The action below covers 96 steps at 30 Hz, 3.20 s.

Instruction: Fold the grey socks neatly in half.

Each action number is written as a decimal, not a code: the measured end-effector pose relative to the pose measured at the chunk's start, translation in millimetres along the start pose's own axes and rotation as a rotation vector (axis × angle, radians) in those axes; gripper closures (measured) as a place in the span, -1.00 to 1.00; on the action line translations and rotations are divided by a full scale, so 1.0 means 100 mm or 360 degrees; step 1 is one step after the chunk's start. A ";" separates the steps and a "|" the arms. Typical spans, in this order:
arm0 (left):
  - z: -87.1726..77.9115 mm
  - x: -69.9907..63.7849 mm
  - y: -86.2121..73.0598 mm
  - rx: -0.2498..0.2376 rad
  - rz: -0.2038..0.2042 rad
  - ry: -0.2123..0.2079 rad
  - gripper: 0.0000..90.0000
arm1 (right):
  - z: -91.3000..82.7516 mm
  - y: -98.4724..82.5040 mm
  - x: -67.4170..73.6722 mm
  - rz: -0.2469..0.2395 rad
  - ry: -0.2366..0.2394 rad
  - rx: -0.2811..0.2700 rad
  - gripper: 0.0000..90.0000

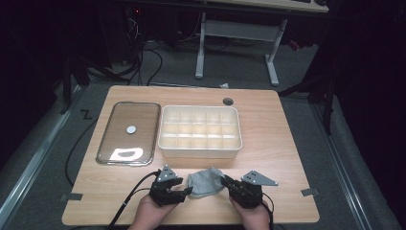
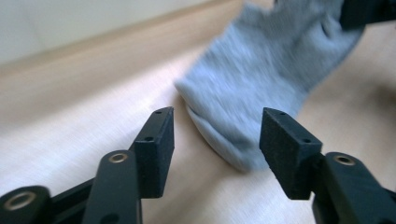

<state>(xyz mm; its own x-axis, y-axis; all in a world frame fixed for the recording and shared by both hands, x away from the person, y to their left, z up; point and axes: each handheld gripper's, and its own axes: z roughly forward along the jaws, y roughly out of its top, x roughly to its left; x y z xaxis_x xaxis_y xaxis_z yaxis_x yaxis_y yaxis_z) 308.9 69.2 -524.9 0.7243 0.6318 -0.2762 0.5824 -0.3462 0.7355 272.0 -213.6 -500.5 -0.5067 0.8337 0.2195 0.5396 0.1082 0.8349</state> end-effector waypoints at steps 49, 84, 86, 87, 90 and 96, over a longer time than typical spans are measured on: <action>-0.11 0.26 -0.12 0.0023 0.0165 0.0084 0.99 | 0.85 0.11 0.89 -0.0471 -0.0028 0.0410 0.84; -0.29 0.09 0.01 -0.0249 0.0275 0.0176 0.70 | 0.68 -0.07 0.69 -0.0352 -0.0051 0.0342 0.74; -0.32 -0.01 0.06 -0.0323 0.0318 0.0140 0.74 | 0.67 -0.08 0.70 -0.0352 -0.0057 0.0342 0.74; -0.32 -0.07 0.08 -0.0338 0.0343 0.0125 0.79 | 0.68 -0.08 0.70 -0.0355 -0.0059 0.0337 0.74; -0.22 -0.16 0.11 -0.0322 0.0368 0.0085 0.88 | 0.67 -0.09 0.71 -0.0366 -0.0067 0.0333 0.74; -0.01 -0.09 0.02 -0.0156 0.0371 0.0150 0.94 | 0.67 -0.08 0.71 -0.0377 -0.0063 0.0340 0.75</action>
<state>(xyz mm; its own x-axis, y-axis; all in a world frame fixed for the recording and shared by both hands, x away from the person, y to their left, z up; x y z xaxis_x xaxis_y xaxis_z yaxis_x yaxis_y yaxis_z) 302.9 63.4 -520.3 0.7944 0.6063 -0.0366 0.3618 -0.4239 0.8303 276.9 -119.0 -525.9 -0.6108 0.7918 0.0081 0.5409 0.4097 0.7345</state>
